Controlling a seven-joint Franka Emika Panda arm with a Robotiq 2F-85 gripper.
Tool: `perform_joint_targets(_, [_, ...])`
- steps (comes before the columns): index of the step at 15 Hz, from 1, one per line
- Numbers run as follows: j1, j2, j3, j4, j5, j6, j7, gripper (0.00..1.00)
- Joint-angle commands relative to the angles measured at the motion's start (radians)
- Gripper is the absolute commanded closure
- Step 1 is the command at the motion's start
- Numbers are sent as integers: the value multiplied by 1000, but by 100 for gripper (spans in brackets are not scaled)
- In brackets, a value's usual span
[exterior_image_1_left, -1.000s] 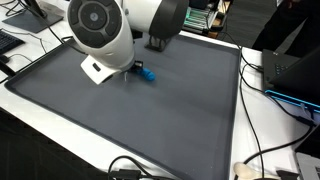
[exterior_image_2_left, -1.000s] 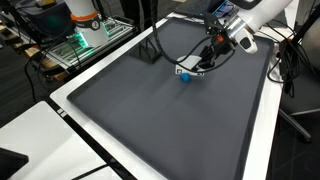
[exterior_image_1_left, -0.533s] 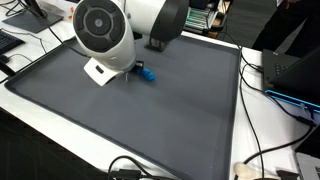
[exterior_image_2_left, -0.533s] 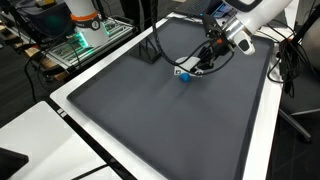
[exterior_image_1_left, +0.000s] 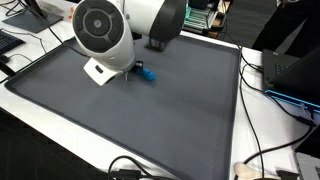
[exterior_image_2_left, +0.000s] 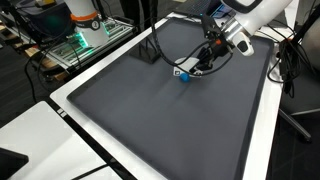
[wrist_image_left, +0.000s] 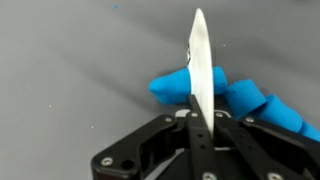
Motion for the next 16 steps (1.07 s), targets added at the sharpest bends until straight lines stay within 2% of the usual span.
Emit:
perform_joint_targets(1, [-16,0,7,-59,-5,17,8,99])
perform_joint_targets(16, [-54,-89,20,-204,31,46,34,99])
